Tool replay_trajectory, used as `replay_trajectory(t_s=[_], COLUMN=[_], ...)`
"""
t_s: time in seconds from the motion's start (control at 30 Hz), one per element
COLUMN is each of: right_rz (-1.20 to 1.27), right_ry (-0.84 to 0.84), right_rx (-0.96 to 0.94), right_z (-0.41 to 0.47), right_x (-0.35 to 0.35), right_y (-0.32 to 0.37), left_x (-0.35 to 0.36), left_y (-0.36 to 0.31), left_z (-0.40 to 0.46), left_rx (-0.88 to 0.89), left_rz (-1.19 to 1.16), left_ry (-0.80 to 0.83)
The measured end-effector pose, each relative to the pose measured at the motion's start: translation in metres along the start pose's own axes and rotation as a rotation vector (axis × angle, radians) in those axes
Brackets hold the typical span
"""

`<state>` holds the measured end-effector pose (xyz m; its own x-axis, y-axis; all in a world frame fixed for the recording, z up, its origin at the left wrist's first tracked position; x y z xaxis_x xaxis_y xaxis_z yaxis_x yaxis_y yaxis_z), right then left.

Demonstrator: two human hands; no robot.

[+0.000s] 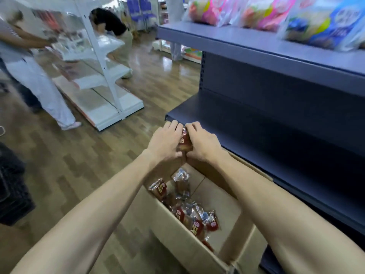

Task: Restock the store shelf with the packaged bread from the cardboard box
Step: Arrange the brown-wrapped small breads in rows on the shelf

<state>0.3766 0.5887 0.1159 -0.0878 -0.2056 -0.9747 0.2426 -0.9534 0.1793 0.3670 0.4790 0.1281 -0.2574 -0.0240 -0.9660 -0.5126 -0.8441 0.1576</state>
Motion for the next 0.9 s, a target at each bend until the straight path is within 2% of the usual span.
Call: replay_trajectory(t_s=[0.13,0.33,0.57,0.73,0.9], right_rz=[0.023,-0.098,-0.318,-0.386,-0.421], right_ry=[-0.117,-0.242,-0.315,-0.397,-0.492], right_rx=[-0.024,0.034,0.062,0.038,0.088], right_z=[-0.001,0.0,0.002,-0.009,-0.037], right_x=[-0.037,-0.094,-0.178,-0.242,-0.314], right_y=[0.018,0.008,-0.022,-0.042,-0.093], left_x=[-0.035,-0.088,-0.134,-0.173,-0.216], left_y=[0.016,0.028,0.038,0.016,-0.037], left_z=[-0.003,0.002,0.017,0.053,0.102], left_rx=[-0.019,0.03,0.024,0.009,0.045], left_rz=[-0.019,0.005,0.051,0.019,-0.084], left_ry=[-0.1,-0.281,-0.328,-0.362,-0.422])
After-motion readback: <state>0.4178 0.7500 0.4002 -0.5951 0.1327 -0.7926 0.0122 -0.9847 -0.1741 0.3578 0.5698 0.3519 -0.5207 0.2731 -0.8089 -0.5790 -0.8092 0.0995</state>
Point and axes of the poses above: each hand's wrist, its own z-axis towards the middle knuckle, its own x-axis out of the palm, y = z × x, the point moved 6 cm from there along z, towards the middle knuckle, and after that the axes turned 2 degrees about -y, right-handed, at the moved point
